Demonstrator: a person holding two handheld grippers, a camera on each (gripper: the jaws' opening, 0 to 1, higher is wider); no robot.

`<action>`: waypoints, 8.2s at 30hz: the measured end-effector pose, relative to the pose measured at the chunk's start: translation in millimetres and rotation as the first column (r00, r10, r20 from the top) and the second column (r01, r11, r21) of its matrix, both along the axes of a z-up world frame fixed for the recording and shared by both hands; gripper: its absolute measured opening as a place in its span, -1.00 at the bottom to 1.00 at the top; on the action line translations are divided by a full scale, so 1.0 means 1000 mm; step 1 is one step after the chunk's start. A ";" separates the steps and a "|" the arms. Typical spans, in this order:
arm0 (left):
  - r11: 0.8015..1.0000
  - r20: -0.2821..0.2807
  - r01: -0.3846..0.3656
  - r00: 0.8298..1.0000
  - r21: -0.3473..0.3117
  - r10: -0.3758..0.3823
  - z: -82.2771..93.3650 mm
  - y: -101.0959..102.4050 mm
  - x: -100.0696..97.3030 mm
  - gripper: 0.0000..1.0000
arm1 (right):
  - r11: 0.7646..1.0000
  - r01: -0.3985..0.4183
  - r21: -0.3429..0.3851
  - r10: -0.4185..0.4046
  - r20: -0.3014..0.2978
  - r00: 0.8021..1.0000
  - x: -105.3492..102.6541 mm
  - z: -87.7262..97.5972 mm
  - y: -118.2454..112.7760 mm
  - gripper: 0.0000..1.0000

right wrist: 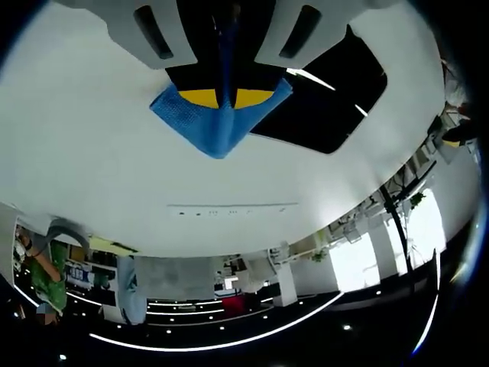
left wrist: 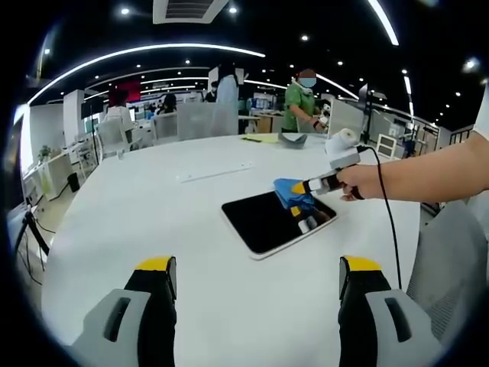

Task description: Wipe the mirror surface with the cleaning cloth until all visible marks leave the cleaned area.

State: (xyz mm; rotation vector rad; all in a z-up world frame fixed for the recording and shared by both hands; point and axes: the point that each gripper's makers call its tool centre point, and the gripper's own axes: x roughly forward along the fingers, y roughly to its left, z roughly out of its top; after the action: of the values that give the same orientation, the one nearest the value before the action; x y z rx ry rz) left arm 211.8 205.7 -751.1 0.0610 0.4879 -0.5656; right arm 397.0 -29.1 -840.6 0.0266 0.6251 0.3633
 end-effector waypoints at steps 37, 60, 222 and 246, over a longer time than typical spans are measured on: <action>1.000 0.030 0.020 0.999 -0.006 -0.019 0.011 -0.008 -0.002 0.76 | 1.000 0.003 -0.007 -0.003 -0.014 1.000 -0.031 0.001 -0.010 -0.98; 1.000 0.040 0.006 0.999 -0.008 -0.006 0.014 -0.006 -0.007 0.76 | 1.000 0.019 0.015 -0.019 -0.002 1.000 -0.043 0.000 -0.014 -0.98; 0.997 0.023 -0.076 0.997 -0.033 0.076 0.009 0.025 -0.015 0.74 | 0.973 -0.223 0.057 0.227 -0.073 0.971 -0.047 0.000 0.146 -0.98; 0.997 0.027 -0.065 0.997 -0.033 0.066 0.012 0.021 -0.016 0.74 | 0.957 -0.290 -0.026 0.289 -0.051 0.956 -0.049 -0.002 0.155 -0.98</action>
State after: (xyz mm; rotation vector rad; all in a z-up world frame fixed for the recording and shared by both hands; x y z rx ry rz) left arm 195.5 226.6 -738.9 0.0221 0.4522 -0.5073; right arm 348.0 126.3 -842.4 -0.0898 0.6829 0.6376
